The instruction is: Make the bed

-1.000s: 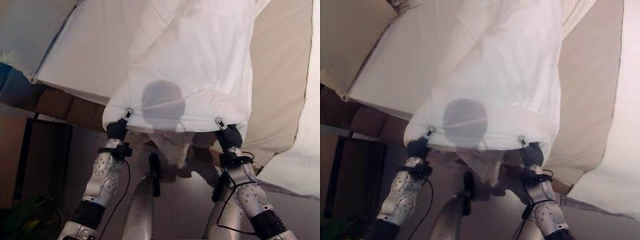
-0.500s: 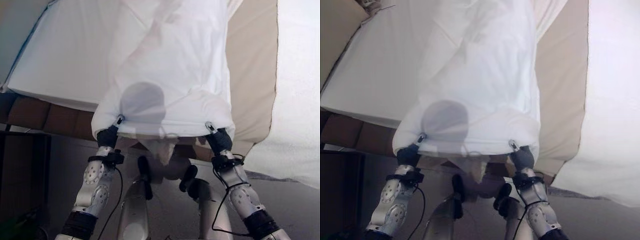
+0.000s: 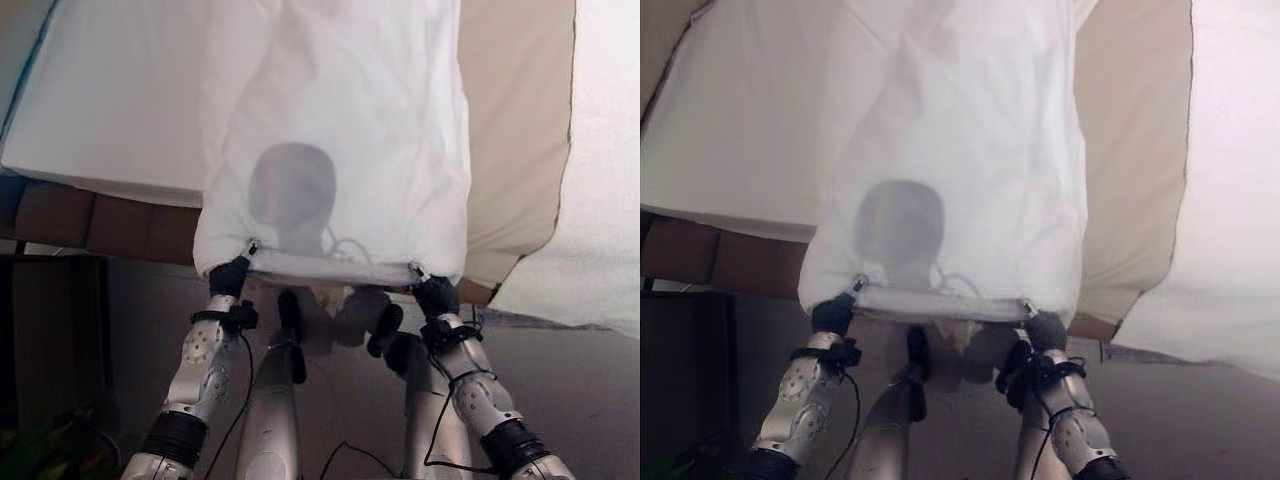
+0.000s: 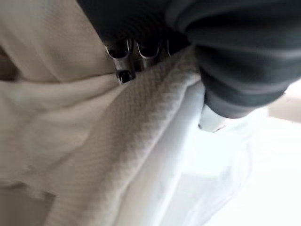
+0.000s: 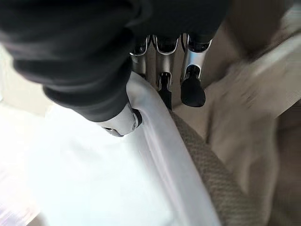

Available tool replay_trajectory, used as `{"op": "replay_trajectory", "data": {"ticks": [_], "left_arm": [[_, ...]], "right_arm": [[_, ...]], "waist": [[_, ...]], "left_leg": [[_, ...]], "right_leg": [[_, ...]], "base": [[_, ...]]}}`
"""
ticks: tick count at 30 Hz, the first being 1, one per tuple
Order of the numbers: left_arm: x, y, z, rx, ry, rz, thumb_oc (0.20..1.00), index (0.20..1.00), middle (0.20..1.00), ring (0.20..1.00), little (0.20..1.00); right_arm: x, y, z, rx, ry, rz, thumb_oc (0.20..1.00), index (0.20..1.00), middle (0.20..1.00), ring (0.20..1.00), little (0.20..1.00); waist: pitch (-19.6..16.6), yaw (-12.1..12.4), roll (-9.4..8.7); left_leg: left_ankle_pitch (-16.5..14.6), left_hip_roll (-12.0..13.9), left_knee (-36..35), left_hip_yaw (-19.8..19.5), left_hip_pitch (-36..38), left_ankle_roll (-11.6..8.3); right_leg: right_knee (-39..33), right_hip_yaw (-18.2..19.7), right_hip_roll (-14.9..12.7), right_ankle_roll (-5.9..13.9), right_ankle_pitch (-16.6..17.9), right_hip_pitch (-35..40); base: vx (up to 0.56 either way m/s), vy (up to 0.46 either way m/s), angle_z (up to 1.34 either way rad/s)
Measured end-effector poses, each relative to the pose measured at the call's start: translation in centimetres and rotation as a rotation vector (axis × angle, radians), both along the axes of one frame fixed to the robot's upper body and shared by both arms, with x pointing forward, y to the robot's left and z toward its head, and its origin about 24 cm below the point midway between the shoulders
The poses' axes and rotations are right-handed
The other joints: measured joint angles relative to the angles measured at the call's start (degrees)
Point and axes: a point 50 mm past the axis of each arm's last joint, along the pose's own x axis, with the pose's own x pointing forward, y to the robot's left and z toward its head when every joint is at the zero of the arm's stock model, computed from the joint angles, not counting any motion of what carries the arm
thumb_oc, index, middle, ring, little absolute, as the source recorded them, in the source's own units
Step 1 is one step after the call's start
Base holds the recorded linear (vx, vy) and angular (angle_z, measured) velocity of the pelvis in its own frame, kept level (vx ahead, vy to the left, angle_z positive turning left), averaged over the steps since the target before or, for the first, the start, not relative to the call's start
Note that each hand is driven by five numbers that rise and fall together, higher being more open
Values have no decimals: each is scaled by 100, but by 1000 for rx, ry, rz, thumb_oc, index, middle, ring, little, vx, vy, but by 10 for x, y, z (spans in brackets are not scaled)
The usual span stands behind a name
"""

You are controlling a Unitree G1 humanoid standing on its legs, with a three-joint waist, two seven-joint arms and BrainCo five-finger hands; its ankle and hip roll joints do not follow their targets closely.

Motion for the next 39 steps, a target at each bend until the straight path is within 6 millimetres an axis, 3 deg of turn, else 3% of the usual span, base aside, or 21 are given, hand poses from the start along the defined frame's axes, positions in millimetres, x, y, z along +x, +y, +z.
{"op": "replay_trajectory", "data": {"ticks": [4, 11, 25, 26, 27, 28, 34, 39], "left_arm": [[7, -4, -17, 102, 67, -19, 200, 200, 200, 200, 200], [23, -7, -27, 167, 130, -6, 200, 200, 200, 200, 200], [51, -4, -37, 208, 270, 56, 200, 200, 200, 200, 200], [55, -4, -34, 239, 271, 52, 316, 316, 316, 316, 316], [57, -4, -33, 247, 272, 51, 479, 479, 479, 479, 479], [60, -2, -32, 244, 288, 60, 1000, 1000, 1000, 1000, 1000], [48, 21, -61, 316, 493, 108, 1000, 1000, 1000, 1000, 1000], [40, 47, -67, 331, 575, 169, 1000, 1000, 1000, 1000, 1000]], "right_arm": [[5, -10, -19, -103, 85, -16, 200, 200, 200, 200, 200], [19, -15, -24, -195, 132, -20, 200, 200, 200, 200, 200], [54, -17, -14, -475, 182, 17, 200, 200, 200, 200, 200], [58, -19, -12, -505, 197, 22, 228, 228, 228, 228, 228], [60, -20, -11, -511, 199, 20, 708, 708, 708, 708, 708], [63, -25, -11, -530, 226, 13, 1000, 1000, 1000, 1000, 1000], [48, -54, -36, -654, 434, -3, 1000, 1000, 1000, 1000, 1000], [-2, -105, -74, -705, 712, -96, 1000, 1000, 1000, 1000, 1000]], "waist": [[-2, -12, -3], [-19, -37, -12], [-25, -146, -18], [-26, -141, -18], [-26, -142, -17], [-26, -147, -18], [-27, -139, -19], [-27, -160, -19]], "left_leg": [[-17, 26, 9, 26, -2, -22], [-41, 29, 94, 54, -221, -15], [-208, 125, 507, 109, -798, 9], [-258, 133, 625, 111, -900, 26], [-279, 134, 685, 111, -953, 32], [-310, 141, 782, 111, -1052, 51], [-399, 148, 974, 122, -1145, 96], [-408, 145, 935, 150, -982, 110]], "right_leg": [[-37, 10, 27, -4, 2, -3], [4, 71, 23, -8, 14, -247], [155, 186, 54, -52, 41, -760], [212, 211, 46, -52, 40, -843], [240, 222, 37, -52, 40, -890], [277, 232, 17, -53, 40, -963], [353, 277, -9, -52, 40, -1028], [333, 298, -2, -51, 41, -888]], "base": [[-28, 15, -4], [-34, -4, -3], [2, -6, -4], [5, -2, -4], [9, -3, -4], [0, 0, 0], [17, 14, -2], [13, 32, -2]]}}
